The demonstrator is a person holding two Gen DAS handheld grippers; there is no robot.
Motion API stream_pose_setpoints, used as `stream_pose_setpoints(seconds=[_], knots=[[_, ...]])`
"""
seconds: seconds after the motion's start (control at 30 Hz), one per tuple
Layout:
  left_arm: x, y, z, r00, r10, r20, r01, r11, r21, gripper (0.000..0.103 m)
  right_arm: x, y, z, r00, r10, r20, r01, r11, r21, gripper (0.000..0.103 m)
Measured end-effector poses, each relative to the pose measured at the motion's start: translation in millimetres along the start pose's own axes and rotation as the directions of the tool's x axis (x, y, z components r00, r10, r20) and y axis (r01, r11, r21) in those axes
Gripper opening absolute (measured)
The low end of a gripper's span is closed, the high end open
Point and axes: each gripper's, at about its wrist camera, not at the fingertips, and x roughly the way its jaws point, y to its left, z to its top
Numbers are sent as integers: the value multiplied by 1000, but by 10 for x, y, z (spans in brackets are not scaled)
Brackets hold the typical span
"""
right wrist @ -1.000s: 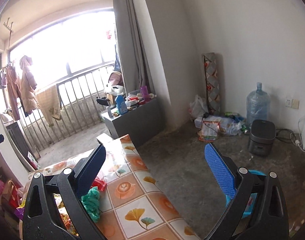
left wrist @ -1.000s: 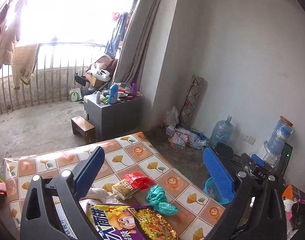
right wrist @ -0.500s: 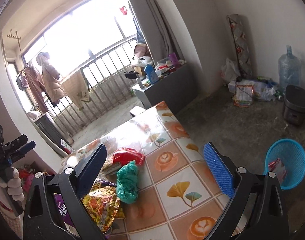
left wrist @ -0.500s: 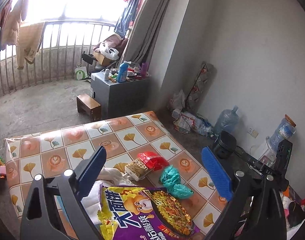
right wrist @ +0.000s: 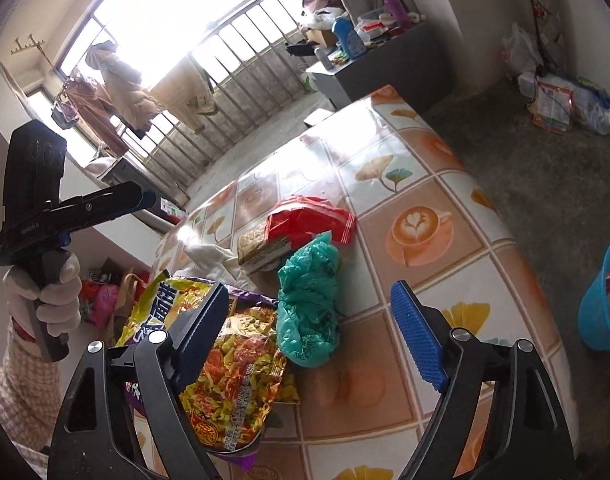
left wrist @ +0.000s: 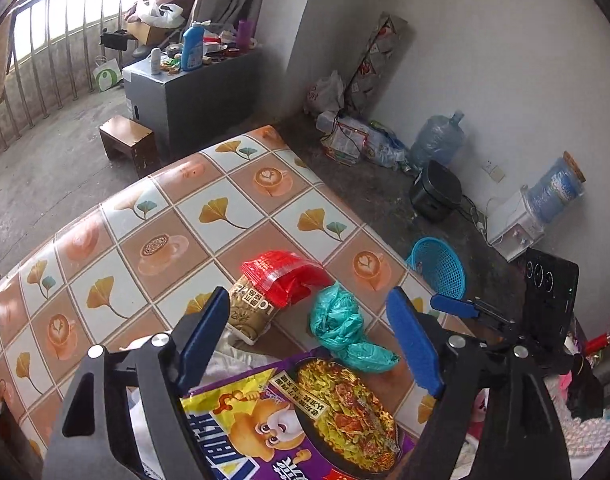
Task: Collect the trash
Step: 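Grasp the red packet with the left tool while the right tool grasps the green bag, then carry the red packet and green bag with both tools to the wastebasket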
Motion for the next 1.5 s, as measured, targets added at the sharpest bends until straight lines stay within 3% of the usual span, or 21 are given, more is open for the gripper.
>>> stream_pose_setpoints(seconds=[0.17, 0.4, 0.47, 0.67, 0.73, 0.97, 1.0, 1.03, 1.1, 1.13, 1.2, 1.5], knots=[[467, -35, 214, 993, -3, -115, 19, 990, 140, 78, 211, 4, -9, 996, 20, -91, -22, 1000, -23, 72], [1048, -116, 234, 980, 82, -184, -20, 948, 318, 78, 359, -27, -21, 988, 42, -148, -45, 999, -17, 66], [1189, -83, 216, 971, 96, -220, -23, 951, 309, 75, 404, -49, -33, 985, 46, -167, -48, 999, -13, 63], [1425, 71, 174, 951, 111, -288, -32, 963, 269, 52, 618, -134, -28, 974, 69, -216, -61, 997, 43, 50], [1450, 140, 182, 951, 98, -293, -26, 970, 241, 42, 647, -148, -46, 970, 86, -226, -76, 996, 54, 46], [1442, 234, 180, 957, 58, -284, 0, 980, 199, 32, 605, -179, -70, 969, 112, -219, -97, 992, 76, 40], [1440, 236, 180, 958, 56, -281, 0, 980, 197, 29, 605, -176, -80, 970, 115, -215, -99, 992, 84, 40], [1435, 233, 179, 959, 61, -276, -5, 980, 198, 19, 598, -187, -84, 970, 118, -211, -101, 991, 91, 39], [1412, 231, 182, 961, 71, -268, -15, 979, 204, 16, 552, -220, -99, 972, 125, -201, -106, 989, 104, 39], [1393, 225, 180, 962, 65, -265, -11, 979, 201, 8, 521, -230, -110, 973, 127, -193, -108, 988, 109, 39], [1356, 221, 191, 964, 73, -256, -21, 979, 201, 1, 439, -286, -133, 976, 126, -177, -107, 987, 117, 39], [1063, 68, 203, 981, 70, -182, -27, 973, 231, 0, 154, -407, -130, 987, 118, -107, -103, 985, 142, 39]])
